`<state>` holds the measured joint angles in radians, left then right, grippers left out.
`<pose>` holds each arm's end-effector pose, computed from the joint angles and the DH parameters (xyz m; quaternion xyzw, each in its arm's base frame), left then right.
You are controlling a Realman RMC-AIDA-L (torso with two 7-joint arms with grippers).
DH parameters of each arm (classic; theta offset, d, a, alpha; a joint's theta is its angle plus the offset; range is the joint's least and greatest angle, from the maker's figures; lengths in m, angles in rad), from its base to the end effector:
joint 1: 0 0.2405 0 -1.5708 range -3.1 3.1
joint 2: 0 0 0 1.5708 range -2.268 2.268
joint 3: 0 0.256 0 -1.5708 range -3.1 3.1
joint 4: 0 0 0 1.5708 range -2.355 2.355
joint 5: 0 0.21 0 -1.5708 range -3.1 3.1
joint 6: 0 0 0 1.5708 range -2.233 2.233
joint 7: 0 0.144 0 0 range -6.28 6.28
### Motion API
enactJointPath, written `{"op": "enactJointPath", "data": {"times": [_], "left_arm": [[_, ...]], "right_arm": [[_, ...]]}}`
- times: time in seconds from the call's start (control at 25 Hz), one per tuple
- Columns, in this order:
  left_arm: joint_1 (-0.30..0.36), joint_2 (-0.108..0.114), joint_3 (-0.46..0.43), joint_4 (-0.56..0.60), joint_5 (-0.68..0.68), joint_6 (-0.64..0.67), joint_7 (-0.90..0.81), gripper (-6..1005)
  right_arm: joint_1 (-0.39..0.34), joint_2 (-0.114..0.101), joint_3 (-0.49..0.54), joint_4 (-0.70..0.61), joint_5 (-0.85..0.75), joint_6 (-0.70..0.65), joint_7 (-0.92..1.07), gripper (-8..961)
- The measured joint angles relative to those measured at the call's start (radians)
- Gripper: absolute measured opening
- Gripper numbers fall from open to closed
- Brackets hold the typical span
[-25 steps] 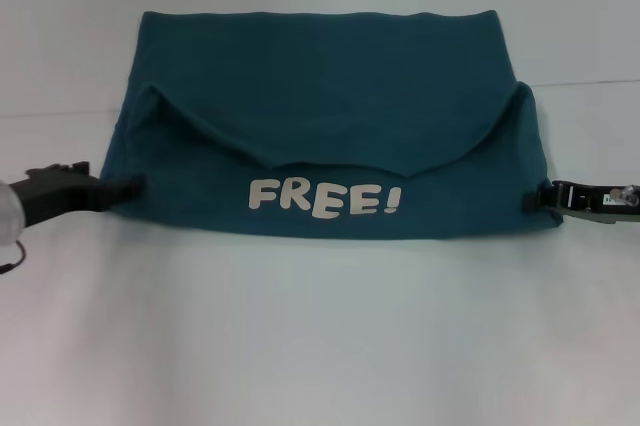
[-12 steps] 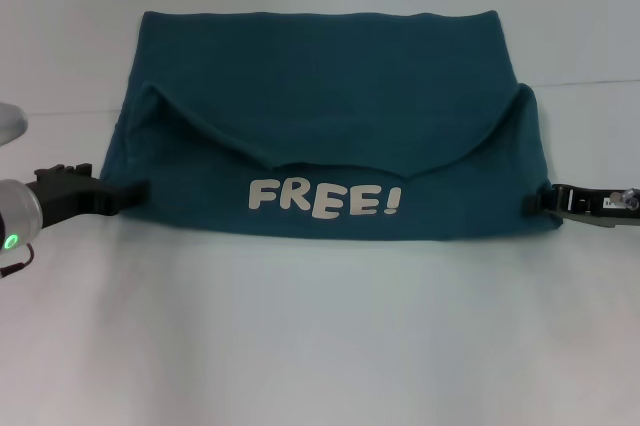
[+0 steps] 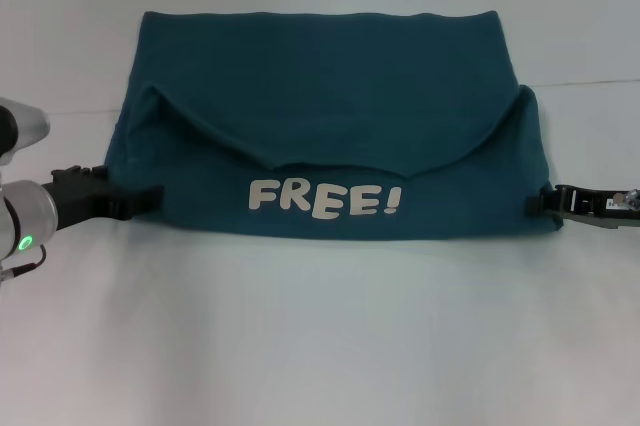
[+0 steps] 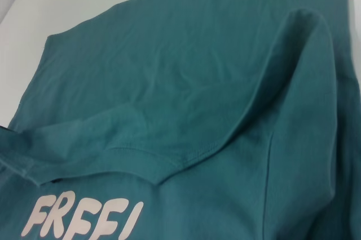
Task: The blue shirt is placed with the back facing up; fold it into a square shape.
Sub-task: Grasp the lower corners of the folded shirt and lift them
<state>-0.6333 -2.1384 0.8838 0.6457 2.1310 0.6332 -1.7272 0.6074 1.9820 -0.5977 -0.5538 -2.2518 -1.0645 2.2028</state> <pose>-0.2890 0.4225 -0.0133 -0.8419 -0.3406 -0.0677 0.4131 0.3350 0.3860 0.0363 -0.7316 0.6009 0.1640 0.2770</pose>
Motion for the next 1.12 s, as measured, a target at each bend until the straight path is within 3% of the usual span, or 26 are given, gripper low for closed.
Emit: {"op": "enactJointPath", "data": {"times": [0.6, 1.04, 1.12], "left_arm": [[0.008, -0.004, 0.008, 0.018, 0.045, 0.009, -0.012, 775], [0.003, -0.005, 0.007, 0.02, 0.047, 0.01, -0.021, 511], [0.003, -0.005, 0.007, 0.02, 0.047, 0.01, -0.021, 374]], "right_arm": [[0.001, 0.0, 0.001, -0.001, 0.002, 0.002, 0.0, 37], [0.0, 0.0, 0.003, -0.002, 0.003, 0.005, -0.005, 38], [0.0, 0.0, 0.004, -0.002, 0.003, 0.006, -0.007, 39]]}}
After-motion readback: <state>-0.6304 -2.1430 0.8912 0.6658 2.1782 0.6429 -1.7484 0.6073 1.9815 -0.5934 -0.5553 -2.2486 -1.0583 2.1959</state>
